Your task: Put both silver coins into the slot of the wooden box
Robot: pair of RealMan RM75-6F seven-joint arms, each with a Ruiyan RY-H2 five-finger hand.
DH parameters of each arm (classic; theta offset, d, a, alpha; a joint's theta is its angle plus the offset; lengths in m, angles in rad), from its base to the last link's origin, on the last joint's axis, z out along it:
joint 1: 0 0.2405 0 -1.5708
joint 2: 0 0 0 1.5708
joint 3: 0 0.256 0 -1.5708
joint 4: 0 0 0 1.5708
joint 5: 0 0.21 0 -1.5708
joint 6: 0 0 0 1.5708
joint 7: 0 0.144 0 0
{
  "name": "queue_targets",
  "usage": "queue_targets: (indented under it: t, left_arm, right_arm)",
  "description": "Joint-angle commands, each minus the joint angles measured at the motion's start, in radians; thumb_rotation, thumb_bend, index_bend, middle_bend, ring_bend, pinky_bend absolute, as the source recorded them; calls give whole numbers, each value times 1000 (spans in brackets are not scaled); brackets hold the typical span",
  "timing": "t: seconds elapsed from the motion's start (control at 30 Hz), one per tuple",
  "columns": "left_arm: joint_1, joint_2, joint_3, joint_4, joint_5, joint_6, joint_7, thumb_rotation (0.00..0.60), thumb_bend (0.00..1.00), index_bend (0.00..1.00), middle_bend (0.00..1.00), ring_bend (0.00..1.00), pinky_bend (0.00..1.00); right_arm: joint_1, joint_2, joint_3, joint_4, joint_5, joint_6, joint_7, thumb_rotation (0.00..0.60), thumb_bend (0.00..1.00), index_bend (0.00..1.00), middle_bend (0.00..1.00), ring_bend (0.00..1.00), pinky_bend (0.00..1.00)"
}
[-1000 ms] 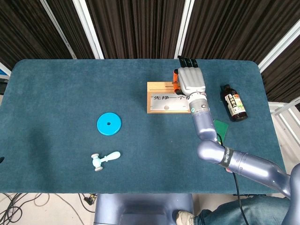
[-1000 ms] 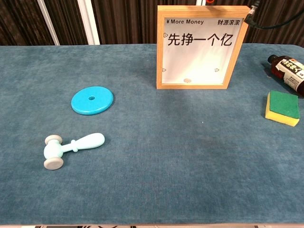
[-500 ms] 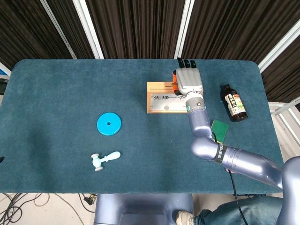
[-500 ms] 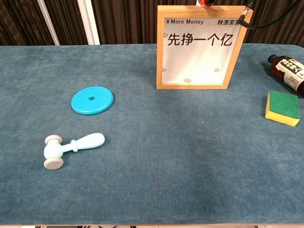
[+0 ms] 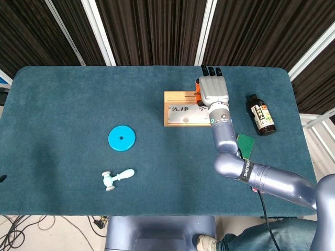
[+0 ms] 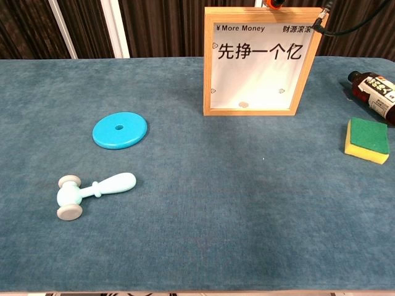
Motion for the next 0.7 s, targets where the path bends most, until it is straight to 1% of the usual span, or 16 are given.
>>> queue_targets:
  t: [0.03, 0.37, 0.7]
  left_arm:
    - [1, 0, 0, 1, -1, 1, -2, 600, 41, 2, 0, 0, 0]
    - [-4, 1, -6, -15, -20, -2, 13, 600, 50, 2, 0, 0, 0]
    - [-6, 0, -5, -16, -7, 5, 8, 600, 50, 2, 0, 0, 0]
  right_arm:
    - [1, 3, -5, -5, 5, 0, 2, 600, 515, 718, 2, 0, 0]
    - [8, 8, -18, -6, -3, -1, 23, 600, 515, 691, 2, 0, 0]
    - [13, 13, -31, -2, 6, -6, 34, 600, 515, 673, 1, 0, 0]
